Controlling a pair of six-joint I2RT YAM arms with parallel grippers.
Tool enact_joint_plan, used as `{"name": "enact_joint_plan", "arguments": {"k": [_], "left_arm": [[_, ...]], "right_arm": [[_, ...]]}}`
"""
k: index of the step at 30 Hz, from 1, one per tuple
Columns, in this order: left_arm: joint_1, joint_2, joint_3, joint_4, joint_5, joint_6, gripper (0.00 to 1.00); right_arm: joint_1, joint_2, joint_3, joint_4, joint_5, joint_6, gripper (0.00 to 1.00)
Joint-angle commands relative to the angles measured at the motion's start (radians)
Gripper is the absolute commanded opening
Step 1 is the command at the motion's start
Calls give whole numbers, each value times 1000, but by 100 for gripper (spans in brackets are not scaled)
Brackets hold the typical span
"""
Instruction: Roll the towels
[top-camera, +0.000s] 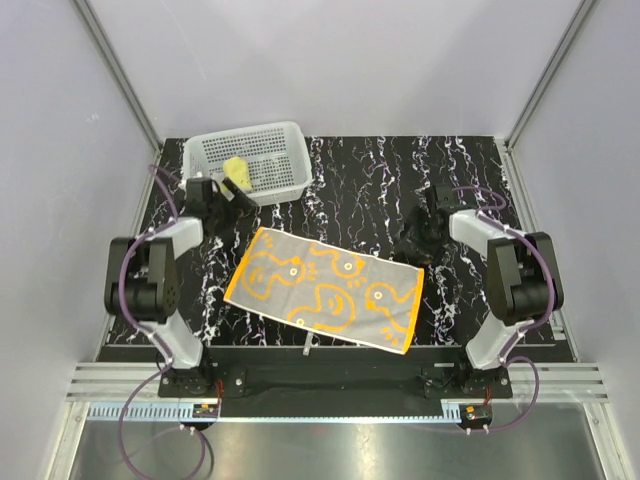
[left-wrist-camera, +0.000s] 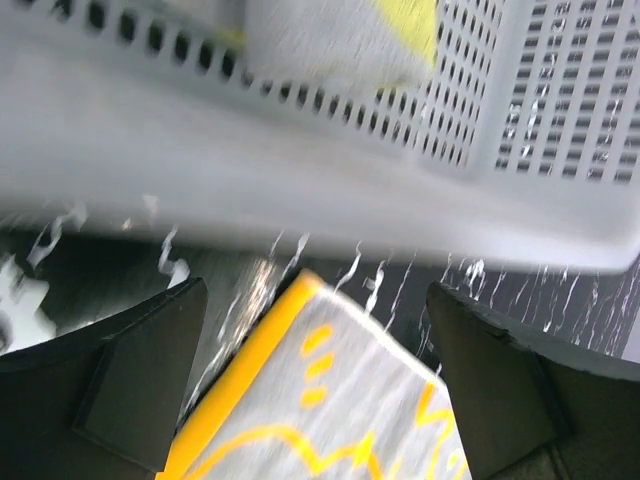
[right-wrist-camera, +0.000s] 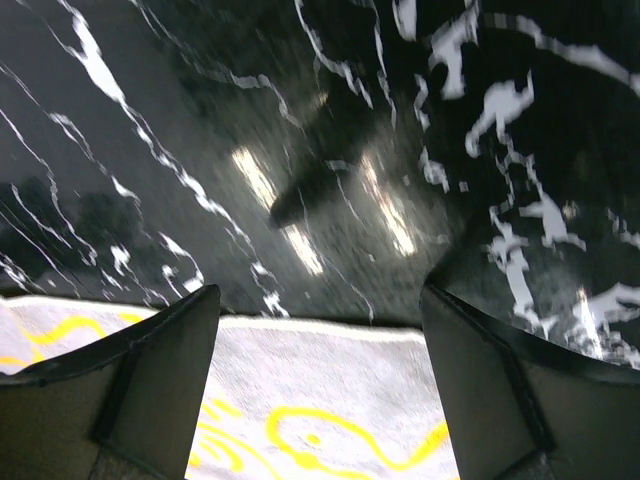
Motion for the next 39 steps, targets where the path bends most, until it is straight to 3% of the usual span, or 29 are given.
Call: {"name": "enact_joint_plan", "arguments": {"k": [1, 12, 20, 25, 31, 39], "left_arm": [[-8, 91, 142, 31, -22, -2, 97], [0, 289, 455, -90, -73, 56, 97], [52, 288, 514, -151, -44, 99, 98], [46, 107, 361, -127, -22, 82, 99], [12, -125, 100, -118, -27, 81, 99], [-11, -231, -179, -78, 15, 73, 99]], "right_arm": [[-25, 86, 40, 25, 25, -56, 88], [-50, 178, 247, -4, -35, -134, 86], [-51, 22, 205, -73, 12, -161, 88], [-51, -135, 104, -160, 91, -140, 89], [-51, -285, -56, -200, 58, -51, 90], [-51, -318, -263, -87, -34, 29, 68]]}}
